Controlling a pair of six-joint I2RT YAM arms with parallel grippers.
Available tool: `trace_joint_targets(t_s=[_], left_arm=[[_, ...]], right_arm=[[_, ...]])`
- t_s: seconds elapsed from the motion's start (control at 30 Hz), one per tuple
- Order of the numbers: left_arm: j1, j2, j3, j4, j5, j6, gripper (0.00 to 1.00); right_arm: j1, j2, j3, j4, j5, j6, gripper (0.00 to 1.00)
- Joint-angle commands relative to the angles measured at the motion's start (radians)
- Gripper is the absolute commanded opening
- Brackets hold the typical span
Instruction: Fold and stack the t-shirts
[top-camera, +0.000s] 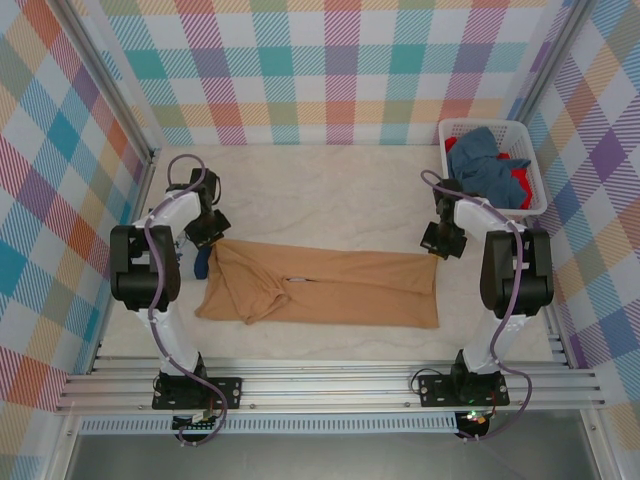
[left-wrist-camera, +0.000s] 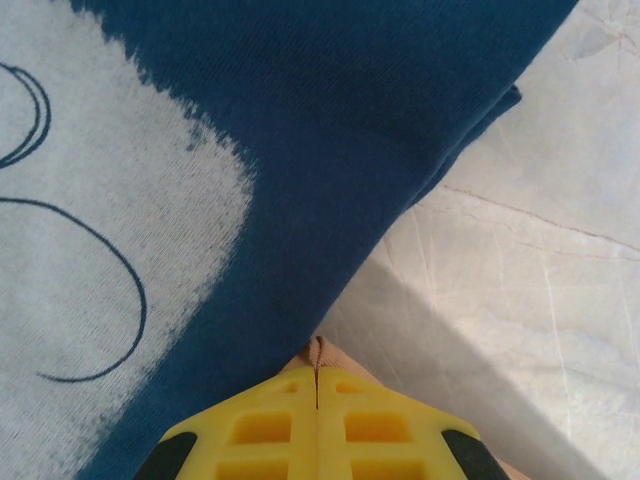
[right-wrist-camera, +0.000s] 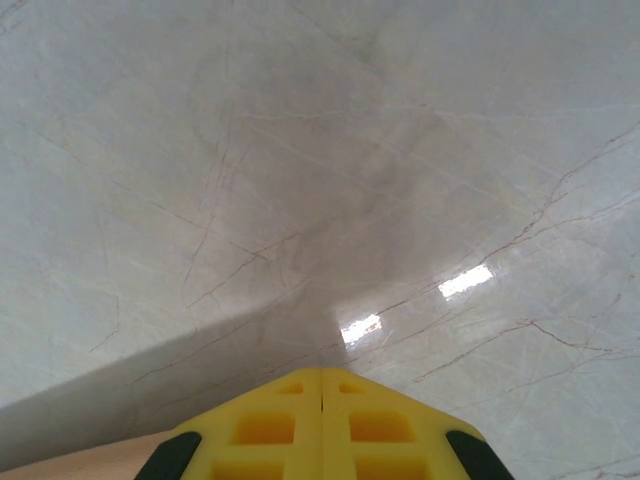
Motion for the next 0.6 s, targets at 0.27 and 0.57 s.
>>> trace_joint_targets(t_s=[0.27,0.57], left_arm=[[-0.003,-0.047,0.056,-0.035,0.045,-0.013,0.39],[-0.095,-0.28,-0.134,-0.082,0.101,-0.15,0.41]], right_arm=[[-0.011,0.025,0.062,-0.037,-0.036,-0.012,0.29],[0.051,-0.153,0.047,-0.098,0.002,-0.016,0.33]])
